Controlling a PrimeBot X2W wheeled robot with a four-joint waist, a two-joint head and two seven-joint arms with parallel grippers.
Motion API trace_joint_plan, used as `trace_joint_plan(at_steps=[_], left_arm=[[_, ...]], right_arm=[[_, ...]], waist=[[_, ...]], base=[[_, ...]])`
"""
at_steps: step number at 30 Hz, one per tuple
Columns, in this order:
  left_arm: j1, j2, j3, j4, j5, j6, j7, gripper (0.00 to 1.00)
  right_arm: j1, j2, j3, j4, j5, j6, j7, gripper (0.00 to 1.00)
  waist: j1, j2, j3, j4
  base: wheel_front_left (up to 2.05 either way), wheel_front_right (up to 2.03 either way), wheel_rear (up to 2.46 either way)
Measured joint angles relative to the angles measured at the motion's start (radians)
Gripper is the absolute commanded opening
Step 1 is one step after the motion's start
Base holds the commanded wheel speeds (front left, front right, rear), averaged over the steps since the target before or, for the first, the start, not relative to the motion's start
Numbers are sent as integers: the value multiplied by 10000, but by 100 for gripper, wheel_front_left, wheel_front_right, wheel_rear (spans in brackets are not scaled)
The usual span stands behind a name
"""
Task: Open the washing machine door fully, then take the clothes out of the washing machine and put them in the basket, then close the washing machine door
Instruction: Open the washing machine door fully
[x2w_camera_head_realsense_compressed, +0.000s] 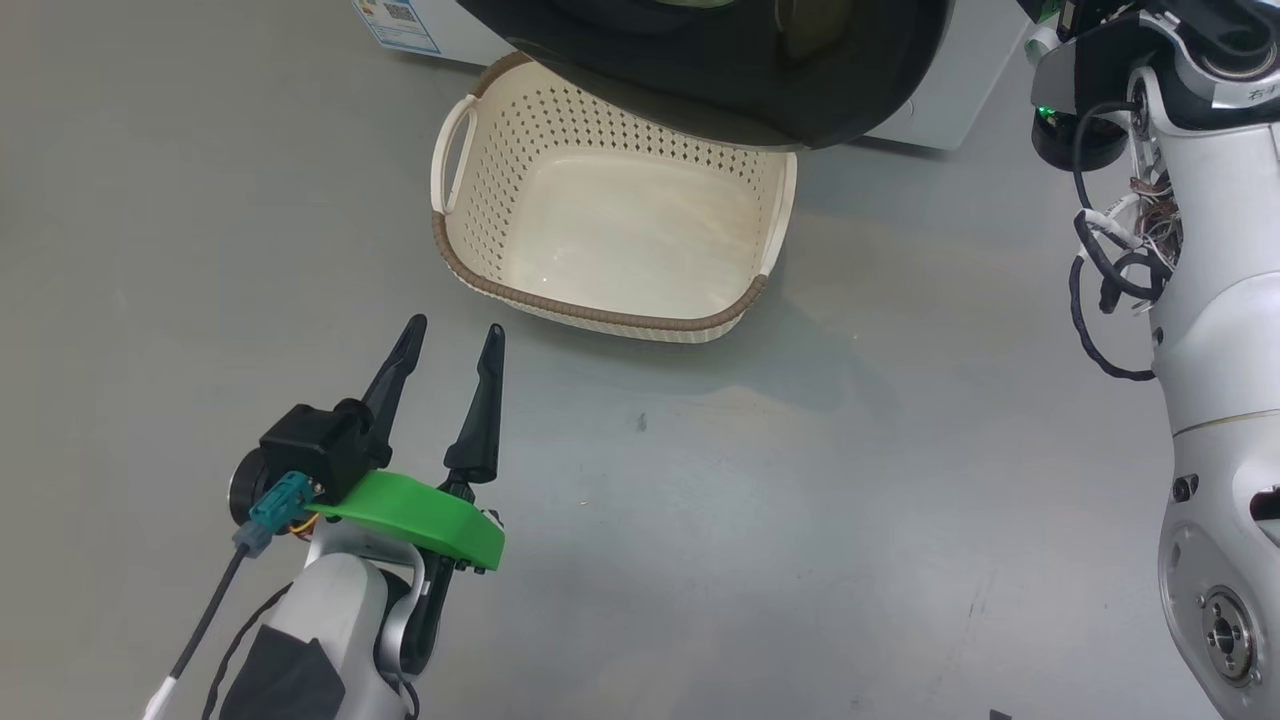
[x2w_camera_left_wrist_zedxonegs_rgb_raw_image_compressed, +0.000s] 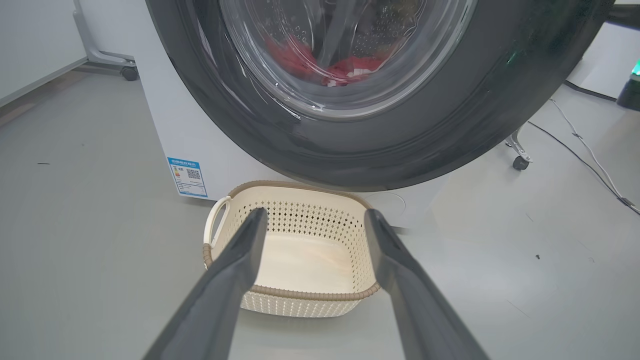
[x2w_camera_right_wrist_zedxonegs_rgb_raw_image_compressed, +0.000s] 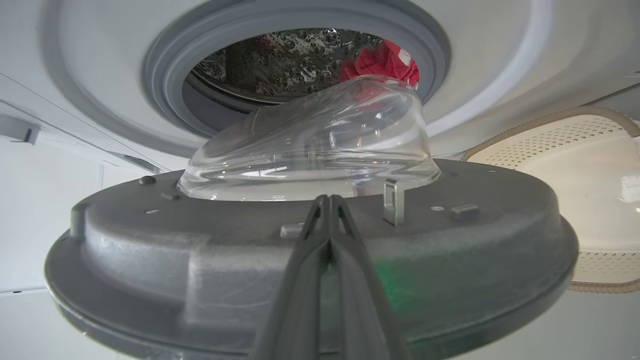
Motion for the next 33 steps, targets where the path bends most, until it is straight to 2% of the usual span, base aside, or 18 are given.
trace_joint_plan(at_steps=[6, 13, 20, 25, 33], left_arm=[[3, 2, 125, 8, 19, 6, 0, 100], [75, 6, 318, 61, 196, 13, 0, 100], [375, 10, 573, 199, 313, 40, 0, 100], [605, 19, 922, 226, 439, 104, 0, 100], [839, 27, 1290, 215, 646, 174, 0, 100]], right_arm=[[232, -98, 190, -29, -568, 518, -500, 0], [591, -848, 1248, -307, -2452, 1110, -1544, 0], [1259, -1430, 2556, -857, -4443, 1244, -2765, 0], [1806, -1523, 3344, -1438, -5637, 1285, -3935, 0], [3231, -1584, 3940, -1854, -6590, 1285, -5503, 0]], waist=[[0, 0, -213, -60], [0, 0, -602, -242], [0, 0, -1088, -493], [0, 0, -1440, -740], [0, 0, -1942, -1238]], base=[[0, 0, 0], [0, 0, 0], [0, 0, 0], [0, 0, 0], [0, 0, 0]])
